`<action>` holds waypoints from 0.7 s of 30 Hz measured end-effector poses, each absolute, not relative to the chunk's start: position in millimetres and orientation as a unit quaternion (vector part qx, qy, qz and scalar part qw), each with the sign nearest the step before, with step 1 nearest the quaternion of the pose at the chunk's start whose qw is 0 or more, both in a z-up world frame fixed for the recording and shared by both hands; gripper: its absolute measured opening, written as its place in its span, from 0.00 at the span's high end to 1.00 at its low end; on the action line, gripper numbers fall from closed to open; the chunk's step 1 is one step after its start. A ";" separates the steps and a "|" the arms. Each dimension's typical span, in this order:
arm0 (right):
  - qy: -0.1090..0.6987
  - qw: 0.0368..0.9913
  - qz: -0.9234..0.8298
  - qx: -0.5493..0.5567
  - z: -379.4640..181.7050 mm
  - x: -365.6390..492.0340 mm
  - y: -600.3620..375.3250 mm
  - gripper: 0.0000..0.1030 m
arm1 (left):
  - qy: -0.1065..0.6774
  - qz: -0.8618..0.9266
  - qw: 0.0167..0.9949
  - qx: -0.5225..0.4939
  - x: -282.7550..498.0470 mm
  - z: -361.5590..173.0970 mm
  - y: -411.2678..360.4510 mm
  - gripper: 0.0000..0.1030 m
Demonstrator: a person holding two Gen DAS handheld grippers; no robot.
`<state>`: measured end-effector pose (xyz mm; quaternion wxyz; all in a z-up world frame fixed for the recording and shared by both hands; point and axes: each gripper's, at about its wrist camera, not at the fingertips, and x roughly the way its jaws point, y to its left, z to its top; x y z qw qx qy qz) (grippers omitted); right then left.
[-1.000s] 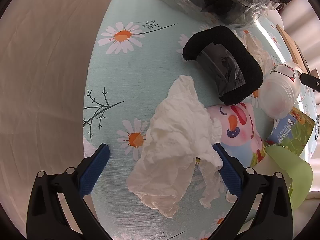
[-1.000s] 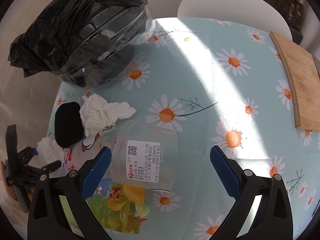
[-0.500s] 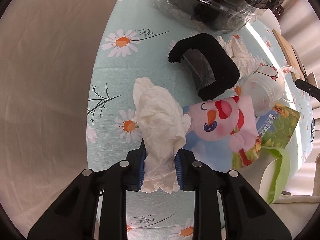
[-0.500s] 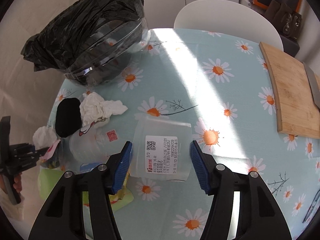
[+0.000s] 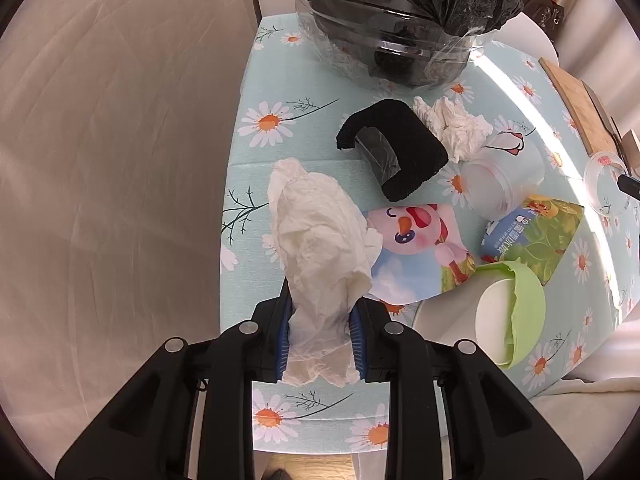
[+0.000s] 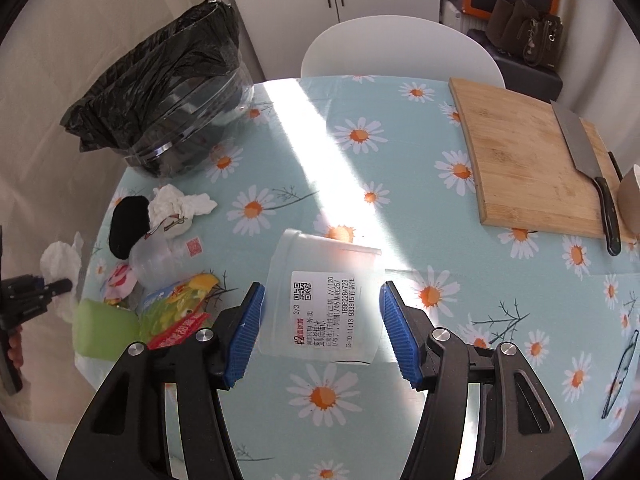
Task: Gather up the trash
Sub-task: 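Lift the tissue with the left tool while the right tool lifts the clear container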
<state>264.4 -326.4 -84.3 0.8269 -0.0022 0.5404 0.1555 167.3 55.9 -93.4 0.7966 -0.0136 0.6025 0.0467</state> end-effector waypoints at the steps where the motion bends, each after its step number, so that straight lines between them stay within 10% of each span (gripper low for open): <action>1: 0.538 0.829 0.155 -0.002 -82.5 261.6 -331.5 0.47 | 0.600 0.050 0.798 -0.014 165.1 -90.4 54.5 0.75; 21: 0.455 0.881 0.132 -0.023 -28.8 211.6 -410.3 0.47 | 0.570 0.086 0.817 0.012 138.6 -31.5 22.7 0.75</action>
